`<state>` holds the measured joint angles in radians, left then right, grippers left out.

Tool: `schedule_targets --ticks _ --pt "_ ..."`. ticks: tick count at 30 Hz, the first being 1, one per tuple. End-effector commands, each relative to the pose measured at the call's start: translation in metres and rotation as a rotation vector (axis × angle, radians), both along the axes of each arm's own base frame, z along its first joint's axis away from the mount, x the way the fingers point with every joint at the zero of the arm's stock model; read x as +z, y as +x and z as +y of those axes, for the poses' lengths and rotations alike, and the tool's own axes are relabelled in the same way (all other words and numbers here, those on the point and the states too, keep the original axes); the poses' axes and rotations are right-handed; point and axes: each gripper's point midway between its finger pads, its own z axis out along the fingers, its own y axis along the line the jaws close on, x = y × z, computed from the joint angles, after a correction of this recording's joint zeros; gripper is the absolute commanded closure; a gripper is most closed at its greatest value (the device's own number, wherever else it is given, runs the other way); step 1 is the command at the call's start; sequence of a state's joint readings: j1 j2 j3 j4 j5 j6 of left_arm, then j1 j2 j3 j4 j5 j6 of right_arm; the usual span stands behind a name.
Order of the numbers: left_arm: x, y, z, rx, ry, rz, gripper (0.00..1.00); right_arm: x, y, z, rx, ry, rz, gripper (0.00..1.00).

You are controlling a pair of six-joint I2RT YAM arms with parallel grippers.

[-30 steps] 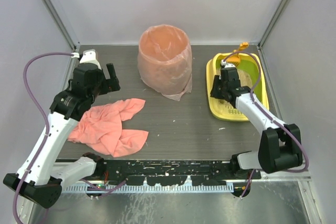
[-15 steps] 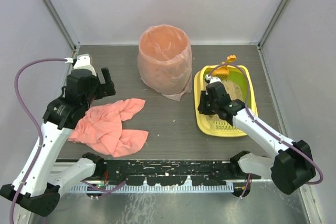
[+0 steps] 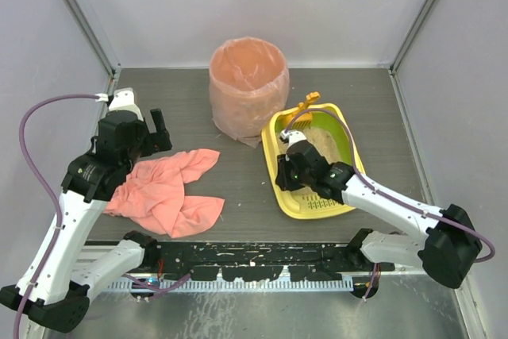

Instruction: Clean the litter box

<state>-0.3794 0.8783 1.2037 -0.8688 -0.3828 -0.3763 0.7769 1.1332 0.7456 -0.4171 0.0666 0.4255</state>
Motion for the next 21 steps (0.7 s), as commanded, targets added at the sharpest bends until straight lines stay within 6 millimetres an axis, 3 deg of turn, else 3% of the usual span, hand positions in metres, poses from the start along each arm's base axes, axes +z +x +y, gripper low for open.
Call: schedule_targets --ticks 1,6,15,21 --pt "0.003 -0.002 0.004 0.015 0.008 -0.015 0.02 -0.006 -0.021 0.037 0.164 0.029 0.020 0.76" --pt "0.000 -0.003 0.006 0.018 0.013 -0.011 0.02 -0.014 -0.026 0.061 0.222 0.009 0.004 0.76" --pt "-0.005 -0.003 0.007 0.026 0.025 0.005 0.02 -0.003 -0.031 0.122 0.313 0.015 -0.041 0.76" --pt "-0.006 -0.003 0.008 0.027 0.029 0.006 0.02 0.001 -0.039 0.137 0.344 0.032 -0.043 0.75"
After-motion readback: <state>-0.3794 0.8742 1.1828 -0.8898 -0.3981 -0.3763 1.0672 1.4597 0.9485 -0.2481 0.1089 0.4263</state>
